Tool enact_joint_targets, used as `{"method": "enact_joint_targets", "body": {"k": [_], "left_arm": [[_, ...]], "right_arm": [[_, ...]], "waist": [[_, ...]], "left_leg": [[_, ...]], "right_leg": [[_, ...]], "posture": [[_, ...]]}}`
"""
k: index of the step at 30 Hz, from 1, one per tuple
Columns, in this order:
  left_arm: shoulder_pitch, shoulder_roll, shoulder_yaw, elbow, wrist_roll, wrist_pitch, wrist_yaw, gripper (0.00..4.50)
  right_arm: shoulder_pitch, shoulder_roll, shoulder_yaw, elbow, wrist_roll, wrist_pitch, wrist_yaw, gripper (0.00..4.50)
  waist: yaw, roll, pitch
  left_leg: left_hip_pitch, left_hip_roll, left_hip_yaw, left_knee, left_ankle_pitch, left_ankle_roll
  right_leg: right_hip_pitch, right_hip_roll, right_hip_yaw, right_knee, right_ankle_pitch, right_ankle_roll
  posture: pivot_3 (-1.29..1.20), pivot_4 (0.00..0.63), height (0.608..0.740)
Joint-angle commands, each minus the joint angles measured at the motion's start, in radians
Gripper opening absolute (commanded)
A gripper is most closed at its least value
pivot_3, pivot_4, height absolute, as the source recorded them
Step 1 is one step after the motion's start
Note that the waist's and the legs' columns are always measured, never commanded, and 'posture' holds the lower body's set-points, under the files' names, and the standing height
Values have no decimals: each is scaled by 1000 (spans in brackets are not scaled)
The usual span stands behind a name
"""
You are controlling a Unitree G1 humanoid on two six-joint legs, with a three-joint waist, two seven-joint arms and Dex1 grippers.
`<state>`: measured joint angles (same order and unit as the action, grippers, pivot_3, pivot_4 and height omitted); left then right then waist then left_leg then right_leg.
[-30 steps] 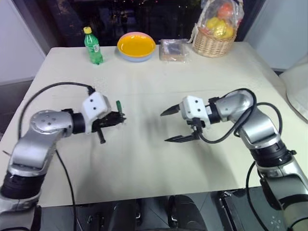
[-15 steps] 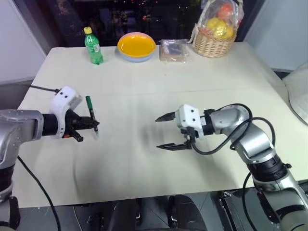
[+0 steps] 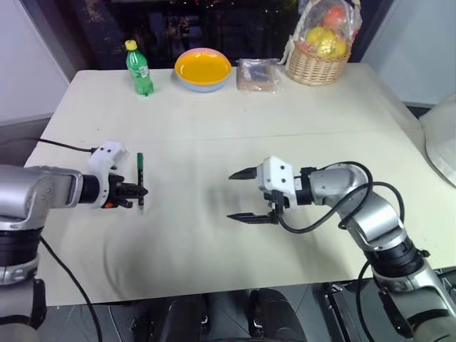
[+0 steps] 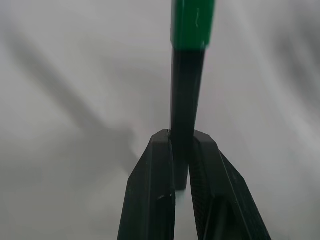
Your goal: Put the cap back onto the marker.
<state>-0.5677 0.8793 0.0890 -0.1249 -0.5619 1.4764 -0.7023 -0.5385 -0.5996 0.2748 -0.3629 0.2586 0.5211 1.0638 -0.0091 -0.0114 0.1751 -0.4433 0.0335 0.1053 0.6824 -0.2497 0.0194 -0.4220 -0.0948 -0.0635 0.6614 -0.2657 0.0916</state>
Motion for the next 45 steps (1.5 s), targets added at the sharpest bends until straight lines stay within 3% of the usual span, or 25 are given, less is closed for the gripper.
{"method": "enact_joint_targets", "body": {"k": [1,2,7,11,16,22,31,37,45], "left_arm": [[-14,-18,-30,44,16,-18,20,0],[-19,-26,-34,57,18,-23,23,0],[-45,-48,-58,104,25,-47,32,2299],[-70,-62,-58,121,24,-45,40,4428],[-71,-77,-20,98,9,-15,61,4478],[-18,-33,104,-61,-55,27,52,4478],[238,81,313,-368,-54,-135,49,4478],[333,45,441,-537,-32,-147,148,4478],[430,-159,674,-908,-85,81,266,4478]], "right_arm": [[5,0,-8,-54,14,9,-22,4402],[8,0,-7,-61,14,13,-26,4402],[18,2,-6,-85,20,34,-46,4500],[22,1,-7,-95,22,43,-55,4500],[23,-2,-7,-98,26,46,-61,4500],[12,-10,-11,-88,34,37,-54,4500],[-128,-18,-53,60,70,-14,30,4500],[-200,-20,-68,201,73,-74,93,4500],[-334,-4,-95,406,90,-89,165,4500]], "waist": [[-1,0,0],[0,0,0],[-1,0,0],[0,0,0],[-1,0,0],[-3,-1,0],[-2,0,0],[-3,-1,0],[-5,0,0]], "left_leg": [[0,0,0,0,0,0],[0,0,0,0,0,0],[0,0,0,0,0,0],[0,0,0,0,0,1],[0,0,0,0,0,1],[0,0,0,0,0,0],[0,0,0,-1,0,0],[0,-1,0,-1,-1,0],[0,-1,0,-1,0,0]], "right_leg": [[0,0,0,0,0,0],[0,0,0,0,0,0],[-1,0,0,0,0,0],[-1,0,0,0,0,0],[-1,0,0,1,0,0],[-1,0,0,1,0,0],[-1,-2,0,1,0,0],[-1,-3,0,0,0,-1],[-1,-3,1,0,0,-1]], "posture": [[0,150,740],[0,150,740],[0,150,740],[0,150,740],[0,150,740],[0,150,740],[0,150,740],[0,150,740],[0,150,740]]}}
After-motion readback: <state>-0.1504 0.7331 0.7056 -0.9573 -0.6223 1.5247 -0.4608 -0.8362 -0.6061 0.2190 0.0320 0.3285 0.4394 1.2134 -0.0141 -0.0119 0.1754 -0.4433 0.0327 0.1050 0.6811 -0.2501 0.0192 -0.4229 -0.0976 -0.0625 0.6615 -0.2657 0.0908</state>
